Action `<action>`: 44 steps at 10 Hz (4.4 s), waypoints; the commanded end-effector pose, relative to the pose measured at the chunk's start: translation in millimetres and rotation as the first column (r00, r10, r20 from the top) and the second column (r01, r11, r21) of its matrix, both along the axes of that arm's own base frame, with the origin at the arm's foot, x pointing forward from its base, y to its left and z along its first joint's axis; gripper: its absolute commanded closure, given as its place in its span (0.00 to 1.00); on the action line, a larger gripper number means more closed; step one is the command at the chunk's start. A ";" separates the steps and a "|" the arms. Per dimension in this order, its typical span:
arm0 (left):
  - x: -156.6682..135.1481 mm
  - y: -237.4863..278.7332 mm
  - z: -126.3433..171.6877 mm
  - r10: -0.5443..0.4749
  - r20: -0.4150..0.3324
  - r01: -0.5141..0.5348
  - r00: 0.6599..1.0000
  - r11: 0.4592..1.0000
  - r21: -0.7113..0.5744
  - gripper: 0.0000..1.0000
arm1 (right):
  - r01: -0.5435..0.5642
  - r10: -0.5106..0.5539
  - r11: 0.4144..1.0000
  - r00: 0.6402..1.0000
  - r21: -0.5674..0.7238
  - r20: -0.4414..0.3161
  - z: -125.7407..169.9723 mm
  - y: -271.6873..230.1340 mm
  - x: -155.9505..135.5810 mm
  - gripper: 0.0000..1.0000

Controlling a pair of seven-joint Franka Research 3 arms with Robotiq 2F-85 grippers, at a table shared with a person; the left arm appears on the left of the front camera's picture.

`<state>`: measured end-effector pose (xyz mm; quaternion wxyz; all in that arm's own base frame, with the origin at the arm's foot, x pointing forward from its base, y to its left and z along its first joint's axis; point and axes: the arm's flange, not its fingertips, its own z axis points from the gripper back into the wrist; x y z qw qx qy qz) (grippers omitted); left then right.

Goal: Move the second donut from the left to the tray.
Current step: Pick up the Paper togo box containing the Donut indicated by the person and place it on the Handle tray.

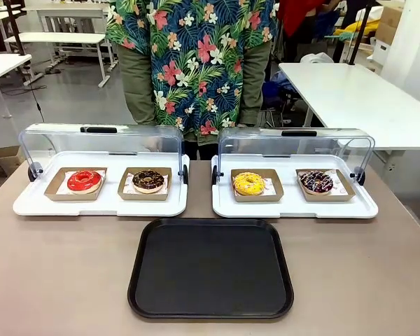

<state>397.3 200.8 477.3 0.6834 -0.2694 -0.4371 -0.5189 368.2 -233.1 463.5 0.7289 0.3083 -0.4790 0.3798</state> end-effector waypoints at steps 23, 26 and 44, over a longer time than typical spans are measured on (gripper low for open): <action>-1.2 0.1 -0.1 -0.007 -0.002 0.007 1.000 1.000 0.000 0.00 | -0.013 0.013 1.000 1.000 -0.002 0.016 -0.7 0.9 2.2 0.00; -1.2 0.1 -0.1 -0.007 -0.002 0.007 1.000 1.000 0.000 0.00 | -0.013 0.013 1.000 1.000 -0.002 0.016 -0.7 0.9 2.2 0.00; -1.2 0.1 -0.1 -0.007 -0.002 0.007 1.000 1.000 0.000 0.00 | -0.013 0.013 1.000 1.000 -0.002 0.016 -0.7 0.9 2.2 0.00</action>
